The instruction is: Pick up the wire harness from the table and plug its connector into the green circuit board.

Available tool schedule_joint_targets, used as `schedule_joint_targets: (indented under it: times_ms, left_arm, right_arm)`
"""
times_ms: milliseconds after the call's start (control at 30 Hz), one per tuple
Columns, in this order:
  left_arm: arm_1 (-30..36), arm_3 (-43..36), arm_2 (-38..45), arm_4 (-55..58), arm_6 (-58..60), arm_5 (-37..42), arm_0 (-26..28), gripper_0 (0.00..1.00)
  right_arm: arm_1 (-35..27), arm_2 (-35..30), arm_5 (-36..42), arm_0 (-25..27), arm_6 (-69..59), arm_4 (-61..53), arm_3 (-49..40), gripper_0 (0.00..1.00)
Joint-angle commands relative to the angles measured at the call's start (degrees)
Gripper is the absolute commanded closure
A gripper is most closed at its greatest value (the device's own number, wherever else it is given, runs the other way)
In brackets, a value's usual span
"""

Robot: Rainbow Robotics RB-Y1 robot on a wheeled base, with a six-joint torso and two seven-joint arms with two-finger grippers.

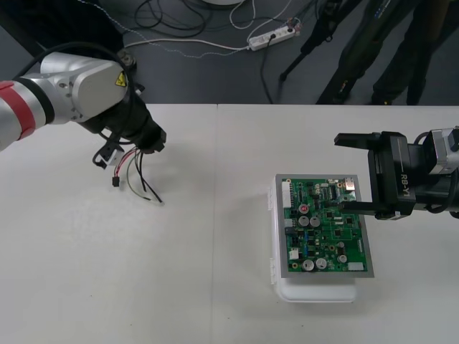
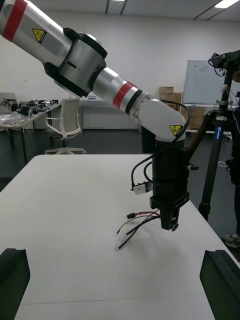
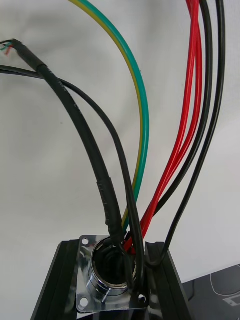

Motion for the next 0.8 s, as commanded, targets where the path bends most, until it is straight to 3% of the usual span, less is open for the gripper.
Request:
schedule_joint_targets:
  times_ms: [33,600,800]
  left_arm:
    - [3.78,-2.52,4.56,1.67,7.09,-7.77,0.39,1.00]
    - [14.15,-12.36,5.87,16.70,11.57,-13.66,0.39,1.00]
    - [16.35,-16.05,6.23,21.88,18.51,-16.38,0.91,1.00]
  right_arm:
    - [-1.84,0.68,-0.08,-1.59,-1.42,-0.78,-0.72,0.00]
    - [-1.66,1.82,-0.08,-1.86,-2.03,-0.43,-0.99,0.00]
    - [-1.66,1.91,-0.08,-1.86,-2.38,-0.43,-0.99,0.00]
